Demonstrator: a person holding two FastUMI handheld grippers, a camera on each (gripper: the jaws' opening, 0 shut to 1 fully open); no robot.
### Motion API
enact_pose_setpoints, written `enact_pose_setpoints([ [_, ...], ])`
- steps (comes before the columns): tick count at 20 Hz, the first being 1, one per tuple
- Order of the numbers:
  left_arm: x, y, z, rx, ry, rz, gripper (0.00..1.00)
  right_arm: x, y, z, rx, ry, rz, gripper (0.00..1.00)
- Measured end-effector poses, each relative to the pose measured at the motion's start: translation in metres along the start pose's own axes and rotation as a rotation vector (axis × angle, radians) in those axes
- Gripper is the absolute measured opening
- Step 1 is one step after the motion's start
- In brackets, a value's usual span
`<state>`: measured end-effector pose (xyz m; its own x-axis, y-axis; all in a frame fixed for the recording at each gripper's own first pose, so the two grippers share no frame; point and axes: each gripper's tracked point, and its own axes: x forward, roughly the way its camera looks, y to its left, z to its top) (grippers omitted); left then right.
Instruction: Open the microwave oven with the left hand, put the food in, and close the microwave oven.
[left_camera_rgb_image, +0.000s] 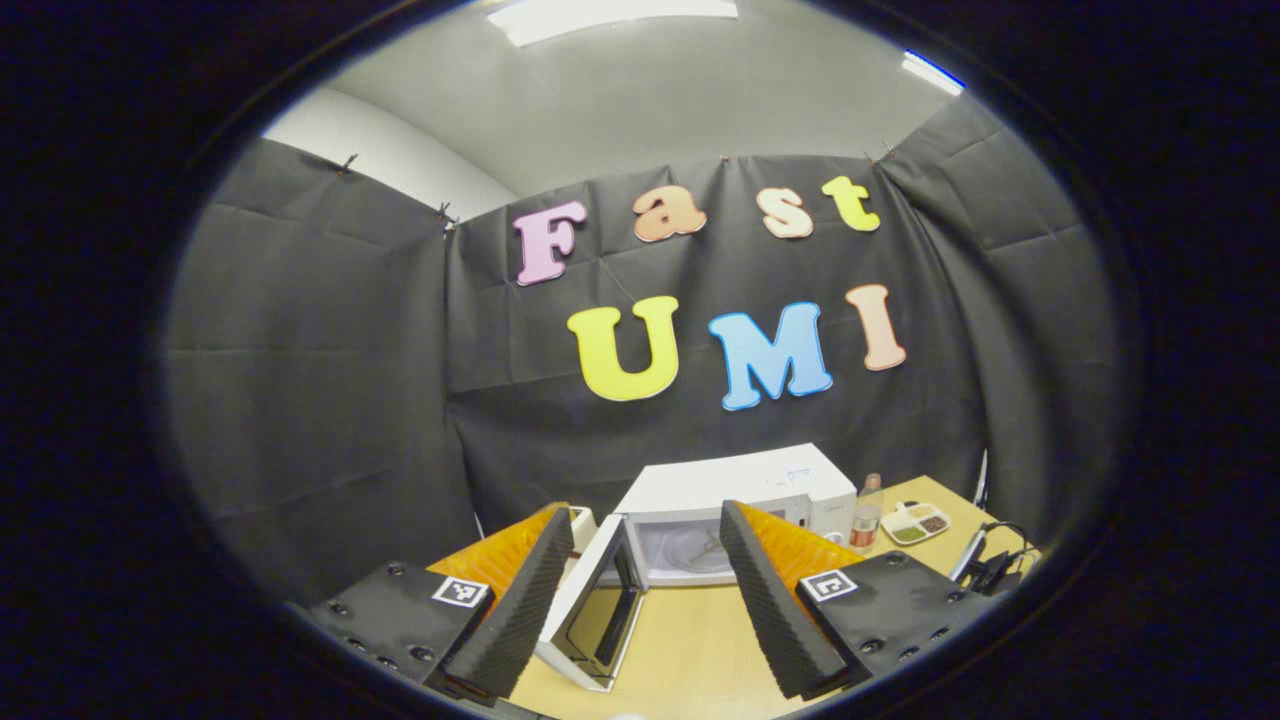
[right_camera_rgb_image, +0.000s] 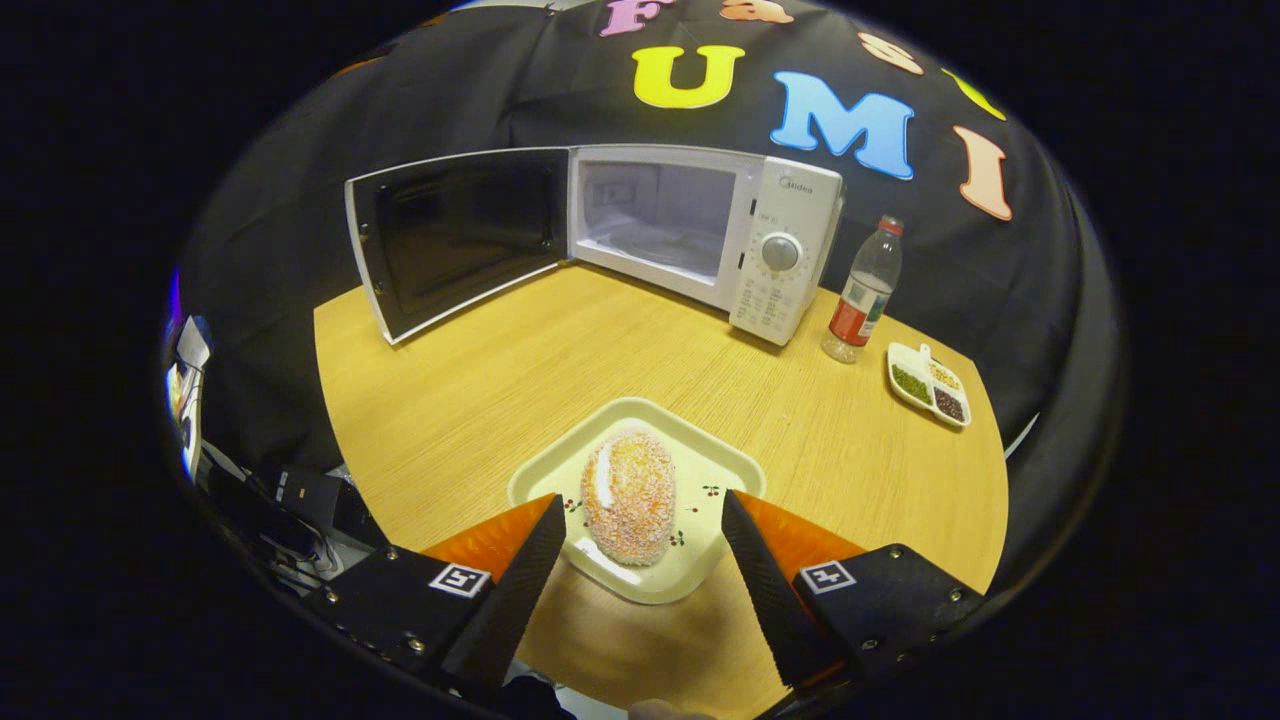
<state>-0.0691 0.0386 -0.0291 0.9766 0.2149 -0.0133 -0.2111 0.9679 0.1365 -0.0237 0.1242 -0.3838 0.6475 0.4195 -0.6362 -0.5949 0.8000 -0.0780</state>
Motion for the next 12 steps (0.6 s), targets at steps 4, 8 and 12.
enact_pose_setpoints([
  [4,0.01,0.01,-0.003,0.024,0.017,-0.002,0.97,0.027,0.004,0.007,-0.021,0.021,0.002,0.97],
  [8,0.017,0.017,-0.006,0.026,0.024,-0.003,0.97,0.043,0.01,0.005,-0.037,0.054,0.005,0.97],
  [12,0.027,0.023,-0.015,0.022,0.04,-0.01,1.0,0.052,0.006,0.001,-0.061,0.072,-0.007,0.96],
])
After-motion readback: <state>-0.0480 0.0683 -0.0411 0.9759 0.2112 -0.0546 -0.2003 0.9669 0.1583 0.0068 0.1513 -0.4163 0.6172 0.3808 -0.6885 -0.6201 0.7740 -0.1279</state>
